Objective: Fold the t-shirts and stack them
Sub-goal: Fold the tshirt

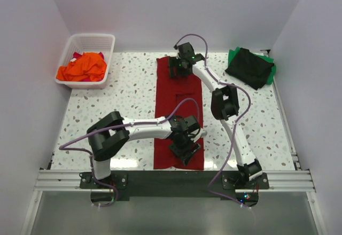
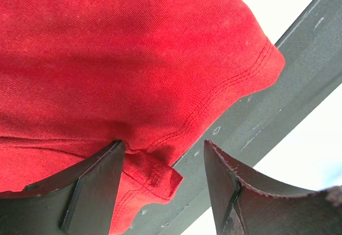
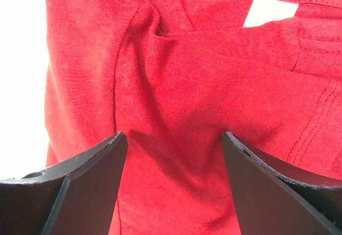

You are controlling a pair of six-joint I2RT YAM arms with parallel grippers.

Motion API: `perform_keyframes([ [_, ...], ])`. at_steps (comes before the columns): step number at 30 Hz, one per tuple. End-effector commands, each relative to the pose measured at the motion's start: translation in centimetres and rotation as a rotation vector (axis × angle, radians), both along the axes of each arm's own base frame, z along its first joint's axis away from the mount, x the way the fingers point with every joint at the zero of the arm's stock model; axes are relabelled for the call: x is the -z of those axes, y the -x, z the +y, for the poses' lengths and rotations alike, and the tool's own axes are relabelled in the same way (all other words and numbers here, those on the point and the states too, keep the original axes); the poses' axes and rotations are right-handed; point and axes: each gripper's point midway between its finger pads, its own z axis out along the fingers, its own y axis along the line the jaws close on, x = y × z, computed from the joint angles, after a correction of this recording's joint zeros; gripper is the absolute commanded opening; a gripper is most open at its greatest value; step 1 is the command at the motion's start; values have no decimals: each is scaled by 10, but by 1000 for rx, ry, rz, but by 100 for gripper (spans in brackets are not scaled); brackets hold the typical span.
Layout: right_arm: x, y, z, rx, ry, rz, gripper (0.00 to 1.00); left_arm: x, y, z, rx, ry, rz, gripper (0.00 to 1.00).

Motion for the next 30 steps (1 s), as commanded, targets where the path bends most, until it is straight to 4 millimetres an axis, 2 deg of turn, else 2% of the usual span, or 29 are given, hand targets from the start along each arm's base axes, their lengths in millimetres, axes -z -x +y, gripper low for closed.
perform_keyframes([
  [1, 41, 22, 11, -51, 5, 100, 76, 21, -10, -7, 38, 2, -69, 66],
  [4, 30, 18, 12, -49, 1, 66, 76, 19, -20, -4, 8, -13, -127, 65],
  [7, 12, 12, 12, -43, -5, 23, 76, 5, -35, -4, -39, -1, -217, 64],
  [9, -1, 9, 13, -46, -11, -2, 75, -14, -51, -3, -95, 9, -309, 64],
  [10, -19, 8, 15, -51, -28, -31, 75, -23, -53, -2, -111, 14, -327, 64],
  [11, -29, 8, 17, -55, -40, -46, 75, -43, -69, 0, -157, 26, -418, 64],
  [12, -43, 6, 17, -53, -54, -70, 75, -54, -76, 2, -204, 28, -449, 64],
  [13, -68, 4, 17, -45, -74, -117, 75, -64, -79, 5, -228, 36, -473, 64],
  [14, -86, 3, 17, -37, -89, -146, 75, -85, -88, 7, -273, 66, -532, 64],
  [16, -117, -1, 15, -20, -110, -206, 75, -106, -91, 7, -312, 118, -553, 64],
  [17, -146, -1, 13, -4, -128, -253, 75, -123, -93, 10, -335, 148, -584, 64],
  [19, -177, 1, 10, 9, -146, -291, 75, -138, -94, 19, -378, 160, -604, 64],
  [20, -198, 6, 8, 15, -160, -316, 75, -146, -96, 24, -399, 156, -619, 64],
  [21, -210, 9, 6, 23, -164, -330, 75, -150, -95, 29, -438, 154, -618, 64],
  [22, -214, 15, 2, 31, -152, -322, 74, -161, -95, 37, -462, 172, -637, 64],
  [23, -235, 22, -6, 65, -138, -355, 73, -166, -96, 44, -489, 173, -647, 64],
  [25, -233, 38, -24, 121, -73, -313, 73, -184, -93, 54, -566, 220, -647, 64],
  [26, -254, 47, -45, 202, -34, -341, 72, -186, -91, 58, -601, 234, -640, 64],
  [27, -234, 63, -60, 234, 27, -271, 72, -189, -90, 65, -625, 235, -638, 64],
  [29, -235, 85, -82, 295, 72, -255, 70, -195, -86, 76, -686, 259, -632, 64],
  [30, -237, 108, -98, 311, 87, -249, 70, -196, -84, 86, -711, 251, -630, 64],
])
